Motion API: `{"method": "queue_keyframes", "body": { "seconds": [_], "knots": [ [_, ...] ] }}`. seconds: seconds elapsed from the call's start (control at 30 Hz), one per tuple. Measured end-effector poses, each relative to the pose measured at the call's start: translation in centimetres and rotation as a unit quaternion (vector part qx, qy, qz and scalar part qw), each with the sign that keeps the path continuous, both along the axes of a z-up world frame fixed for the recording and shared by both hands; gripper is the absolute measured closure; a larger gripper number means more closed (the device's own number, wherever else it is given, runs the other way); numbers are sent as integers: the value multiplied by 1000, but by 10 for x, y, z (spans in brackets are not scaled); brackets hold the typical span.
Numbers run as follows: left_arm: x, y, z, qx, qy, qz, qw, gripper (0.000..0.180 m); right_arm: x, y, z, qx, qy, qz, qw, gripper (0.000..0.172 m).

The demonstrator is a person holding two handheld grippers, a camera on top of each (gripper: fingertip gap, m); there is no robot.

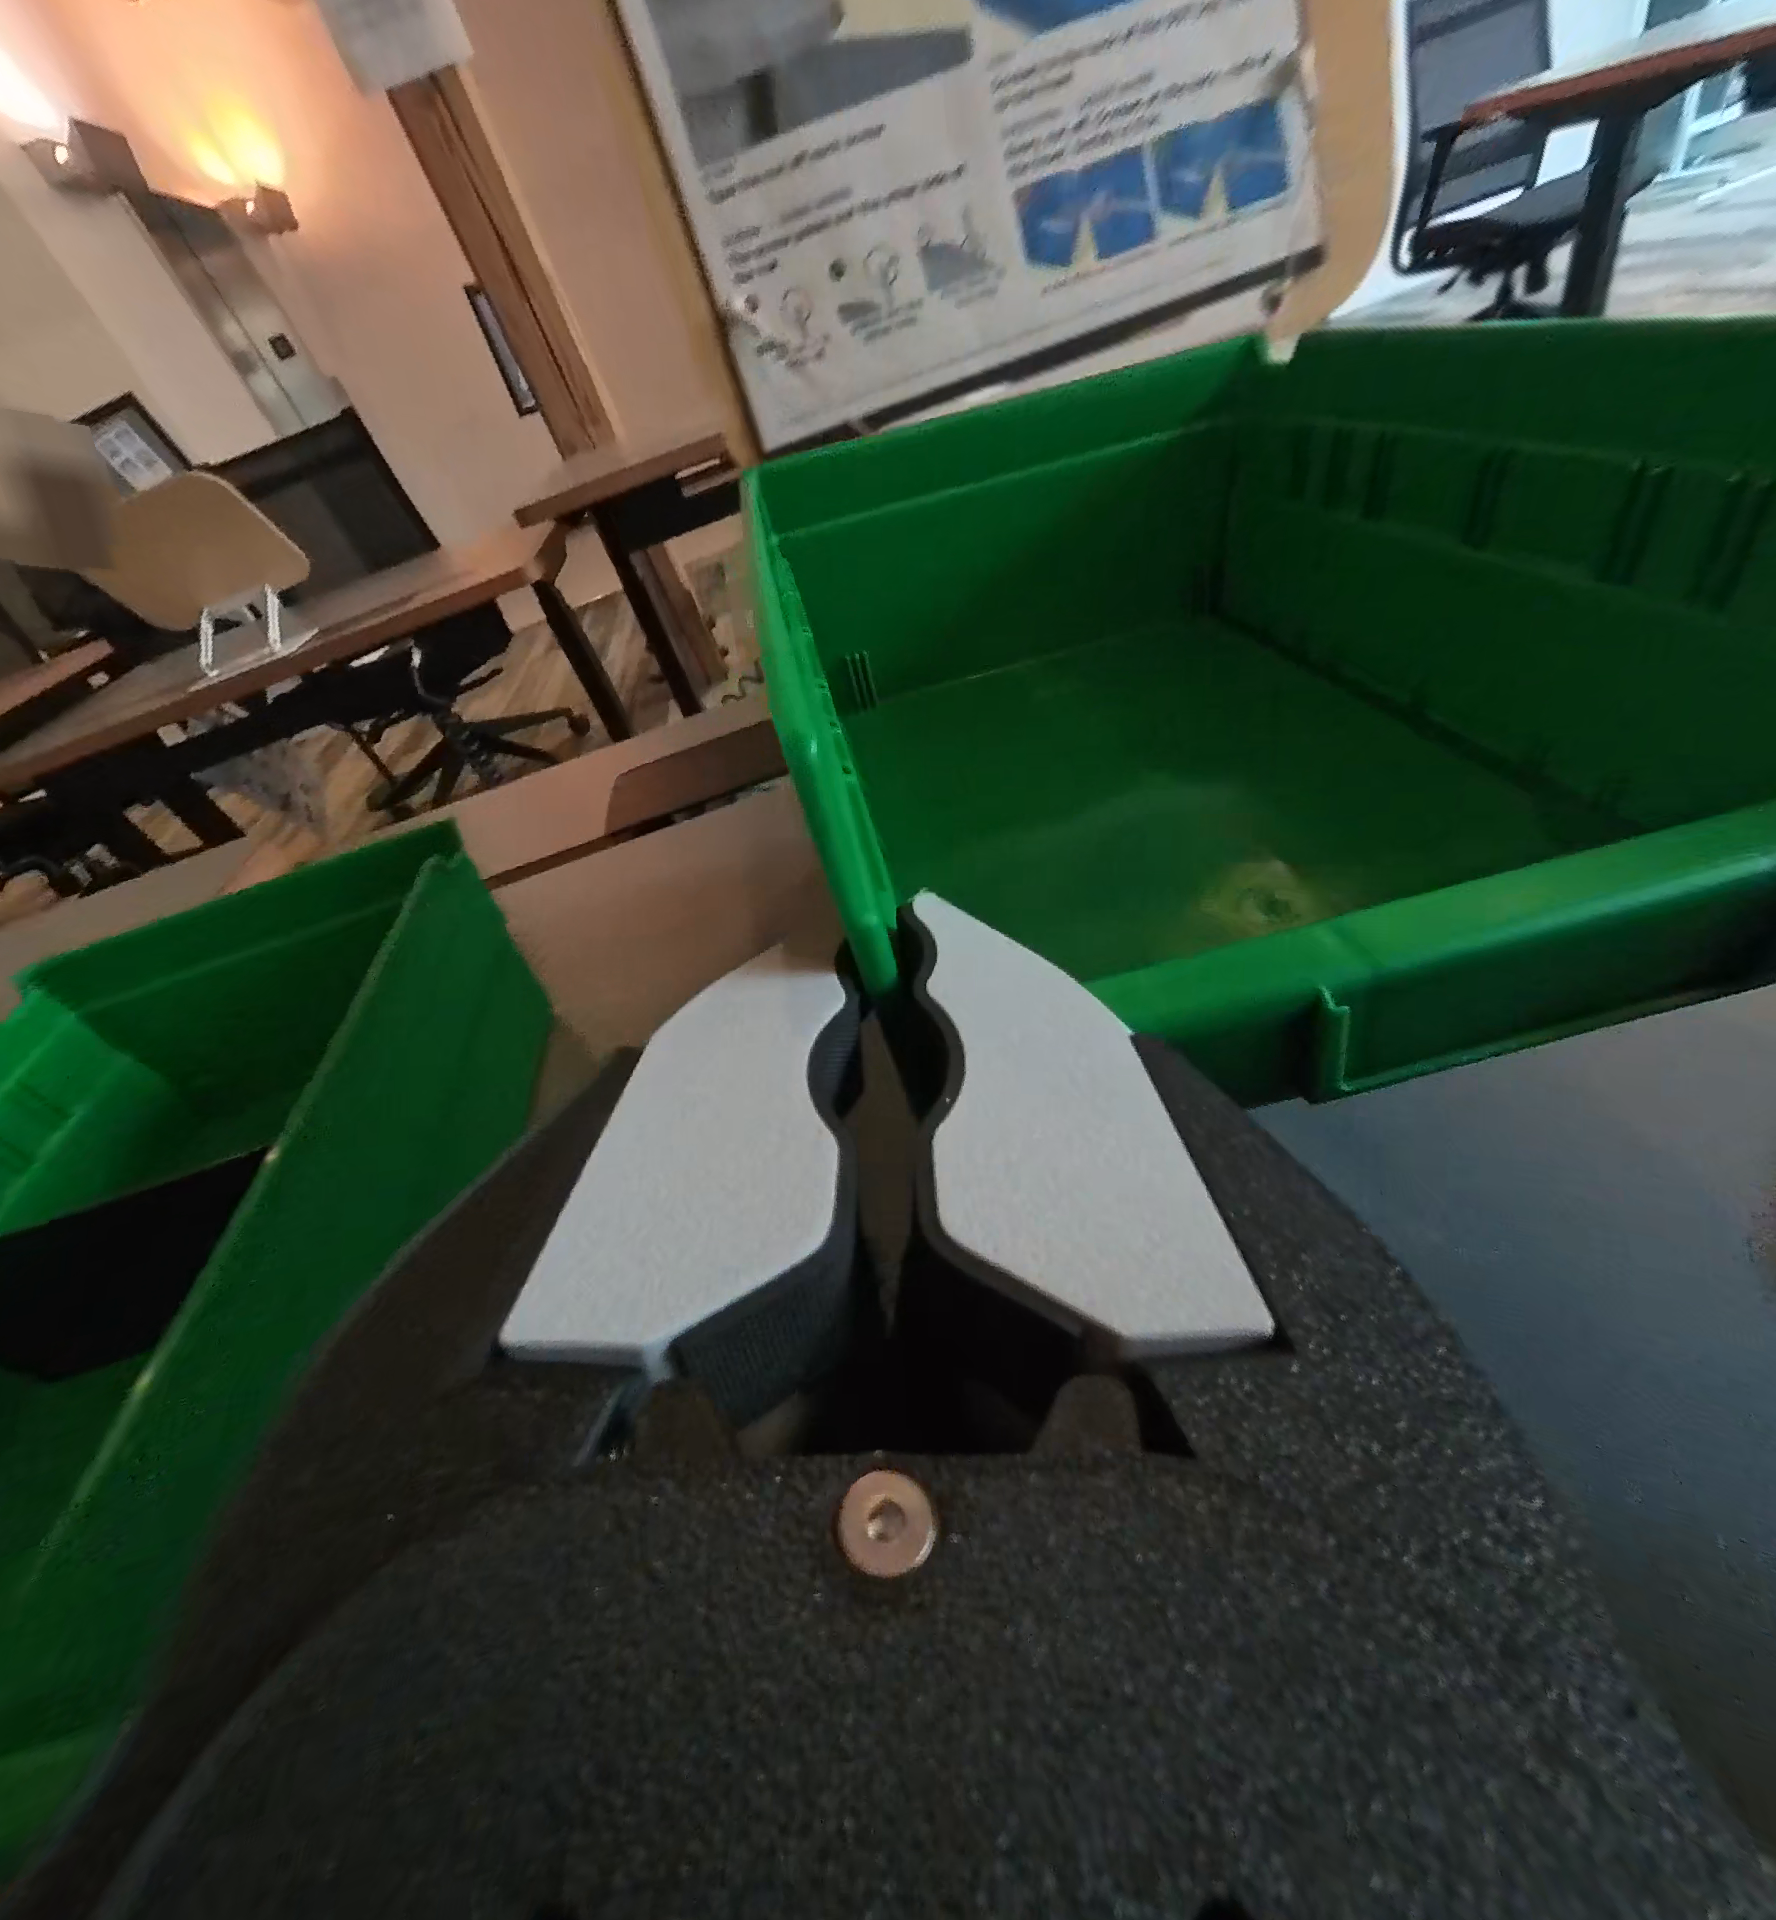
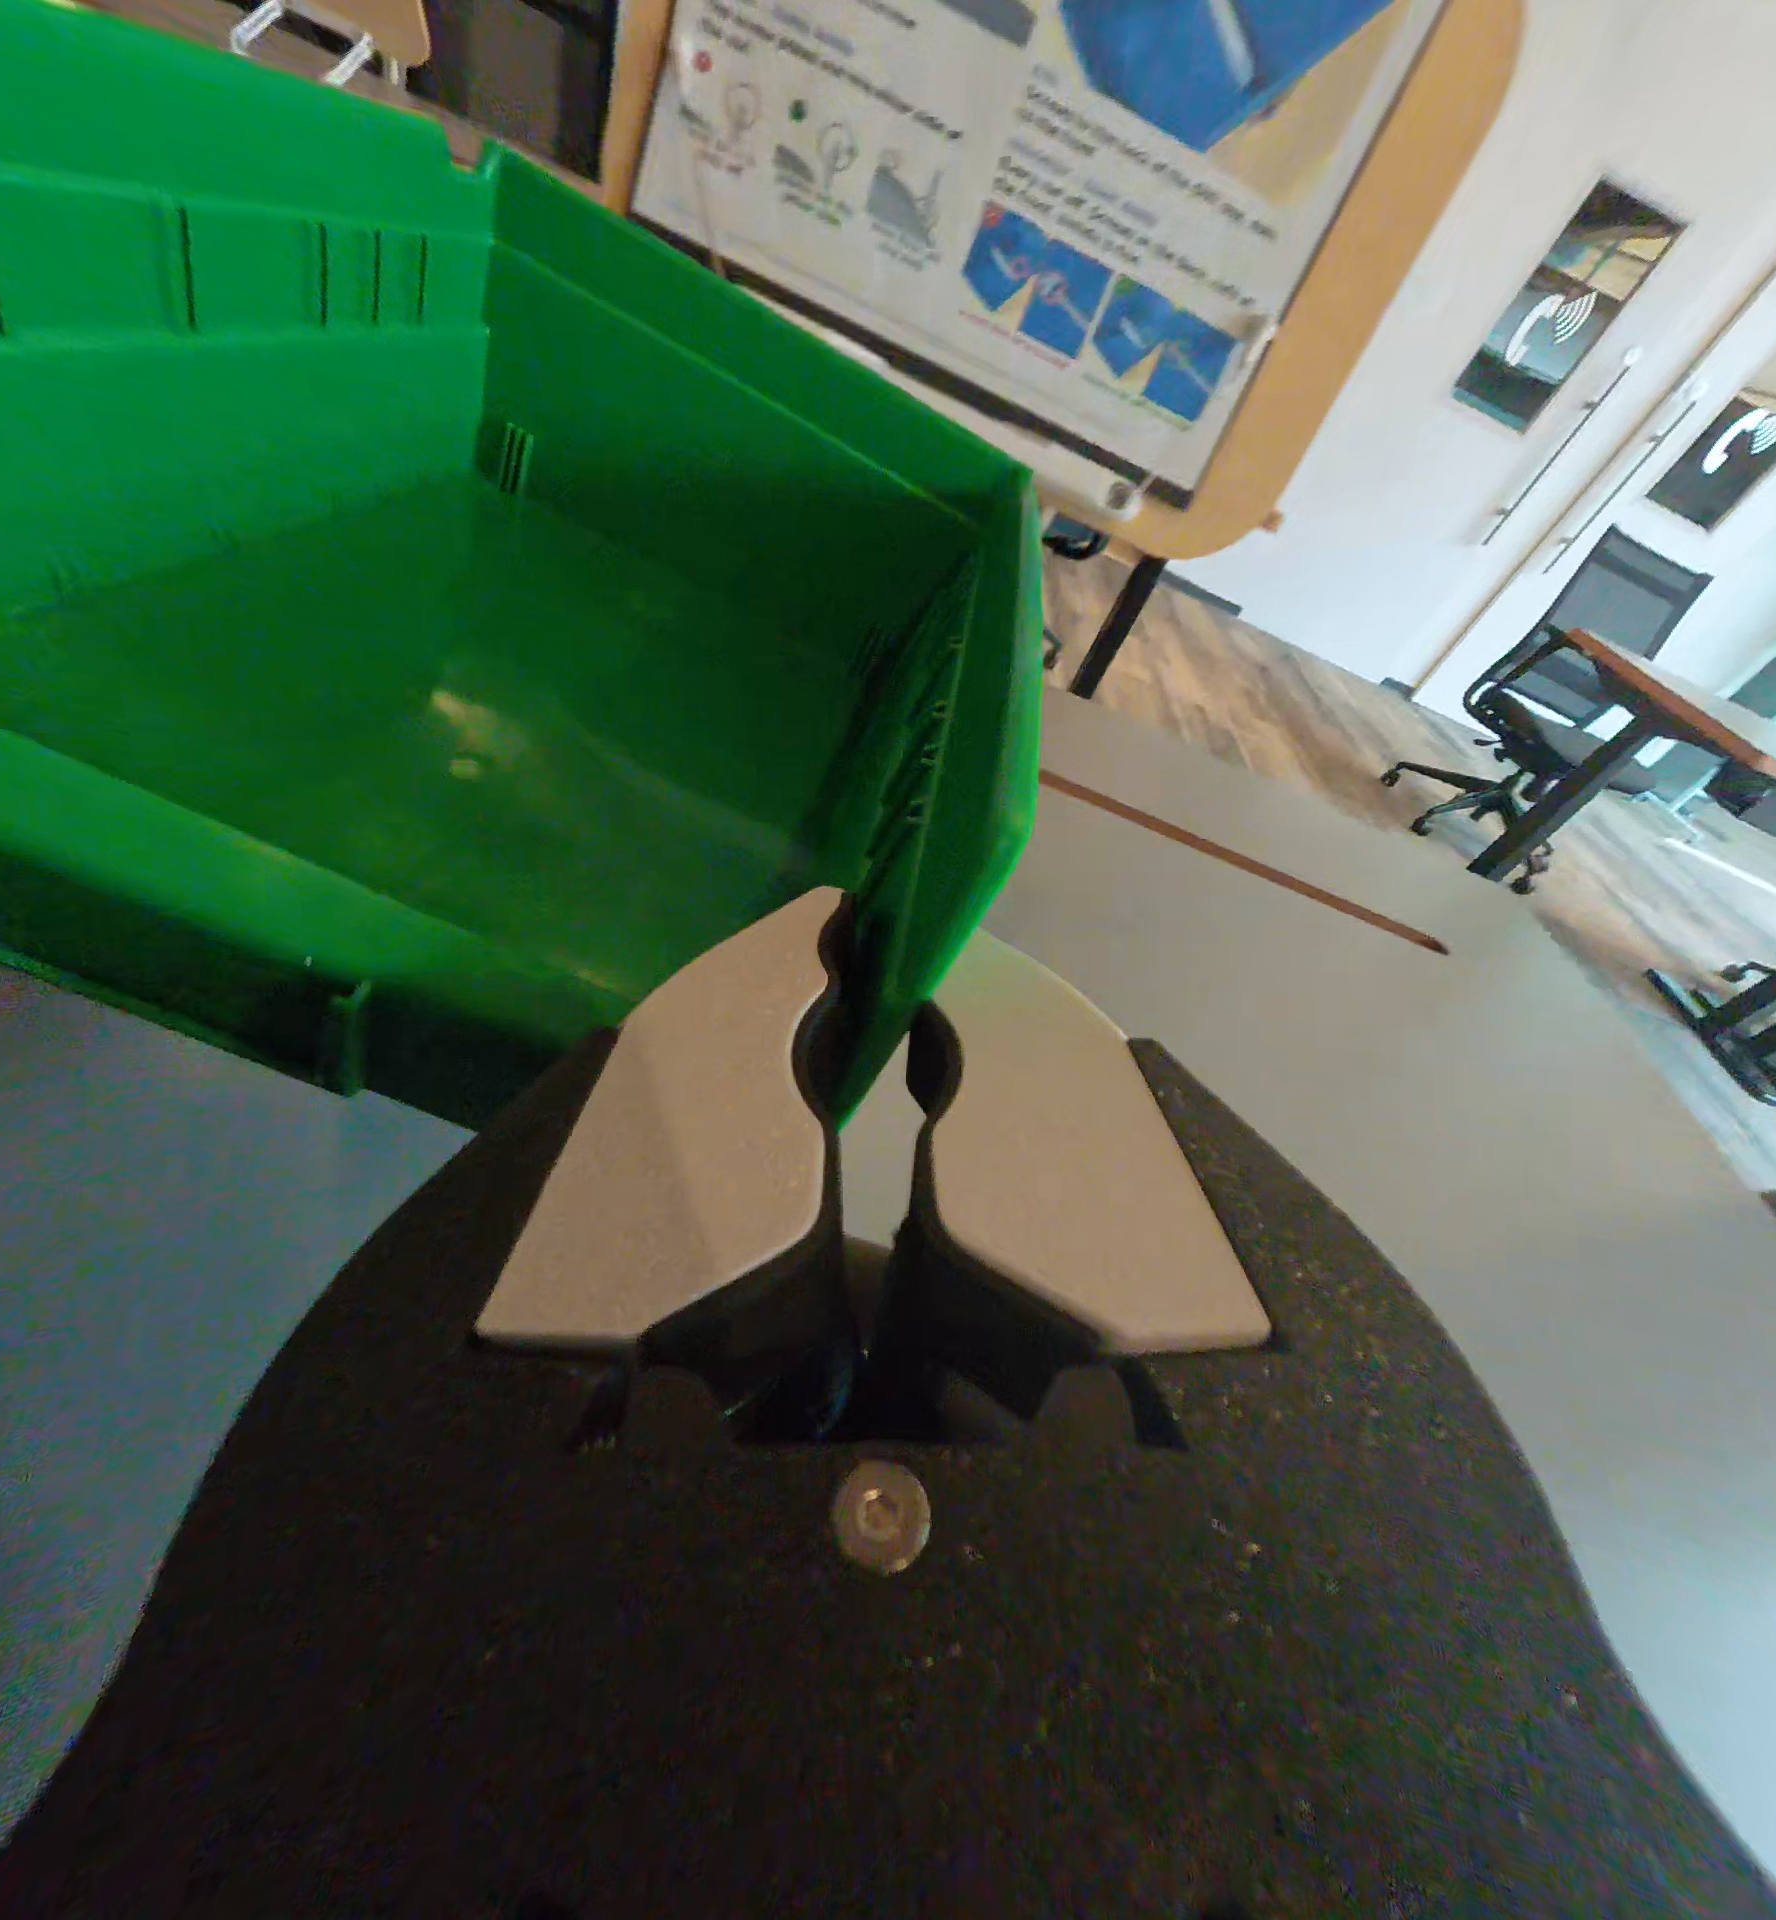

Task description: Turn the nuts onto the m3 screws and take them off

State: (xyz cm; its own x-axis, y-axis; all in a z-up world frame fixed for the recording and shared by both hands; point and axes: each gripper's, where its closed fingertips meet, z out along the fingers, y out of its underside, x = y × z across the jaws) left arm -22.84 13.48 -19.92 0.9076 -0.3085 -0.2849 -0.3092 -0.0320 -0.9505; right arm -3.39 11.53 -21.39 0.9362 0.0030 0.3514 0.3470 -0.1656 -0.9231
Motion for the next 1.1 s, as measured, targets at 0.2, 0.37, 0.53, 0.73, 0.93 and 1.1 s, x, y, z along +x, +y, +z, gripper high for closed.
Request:
{"method": "queue_keyframes", "body": {
  "seconds": [0.2, 0.37, 0.53, 0.73, 0.93, 1.1],
  "knots": [
    [83, -15, 5, 19, -5, -37, 999, 177, 81, -22, 9, 15, -16, -15, 1000, 166],
    [151, -21, -2, 17, -13, -62, 998, 177, 147, -37, 6, 16, -26, -37, 999, 166],
    [209, -24, -16, 8, -7, -75, 997, 176, 205, -44, -6, 17, -30, -47, 998, 166],
    [268, -22, -33, -12, 15, -94, 995, 177, 263, -46, -23, 8, -22, -60, 998, 166],
    [315, -24, -49, -26, 33, -114, 993, 175, 309, -50, -37, 2, -22, -71, 997, 167],
    [344, -32, -59, -25, 53, -134, 989, 175, 337, -58, -46, 1, -23, -74, 997, 166]
  ]
}}
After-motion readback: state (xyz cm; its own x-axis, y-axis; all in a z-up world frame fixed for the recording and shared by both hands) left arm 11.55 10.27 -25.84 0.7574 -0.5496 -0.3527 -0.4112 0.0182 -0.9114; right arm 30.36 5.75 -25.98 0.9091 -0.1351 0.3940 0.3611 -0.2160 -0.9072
